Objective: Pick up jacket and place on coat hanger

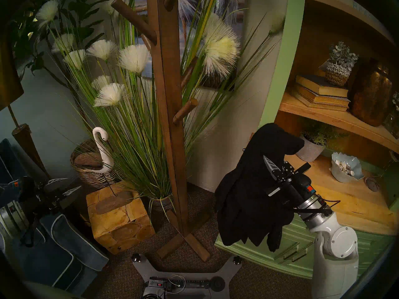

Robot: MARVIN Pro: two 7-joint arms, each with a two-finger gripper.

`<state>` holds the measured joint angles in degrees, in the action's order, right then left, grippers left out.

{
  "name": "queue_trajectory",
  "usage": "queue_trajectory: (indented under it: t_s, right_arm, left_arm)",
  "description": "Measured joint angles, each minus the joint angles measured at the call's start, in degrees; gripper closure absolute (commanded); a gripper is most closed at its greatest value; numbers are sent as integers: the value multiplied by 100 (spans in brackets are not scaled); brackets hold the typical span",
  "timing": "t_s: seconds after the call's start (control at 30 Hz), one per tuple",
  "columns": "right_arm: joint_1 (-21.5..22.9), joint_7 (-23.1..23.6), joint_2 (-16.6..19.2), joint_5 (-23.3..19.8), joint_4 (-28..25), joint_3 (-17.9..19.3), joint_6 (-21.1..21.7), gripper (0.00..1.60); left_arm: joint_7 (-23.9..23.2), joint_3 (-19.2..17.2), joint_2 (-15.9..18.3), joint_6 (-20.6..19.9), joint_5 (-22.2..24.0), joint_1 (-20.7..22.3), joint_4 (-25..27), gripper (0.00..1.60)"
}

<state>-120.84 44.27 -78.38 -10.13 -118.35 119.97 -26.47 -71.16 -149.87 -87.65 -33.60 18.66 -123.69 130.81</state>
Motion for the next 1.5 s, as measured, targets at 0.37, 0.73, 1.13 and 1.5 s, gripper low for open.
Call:
queue_trajectory:
  t_s: [0.37, 0.73, 1.13, 1.5]
  right_arm:
    - [344, 524, 204, 535, -362, -217, -899, 160]
    - [773, 748, 289, 829, -406, -582, -1916, 160]
    - [1279, 610, 377, 826, -231, -725, -2728, 160]
    - [1757, 441, 463, 959, 26, -1213, -2830, 160]
  left_arm:
    - [-1, 0, 0, 0, -3, 9, 1, 0]
    - [-2, 0, -2, 0, -3, 17, 6, 0]
    - [-3, -2, -4, -1, 1, 22, 10, 0]
    - [-2, -3, -8, -3, 3, 25, 13, 0]
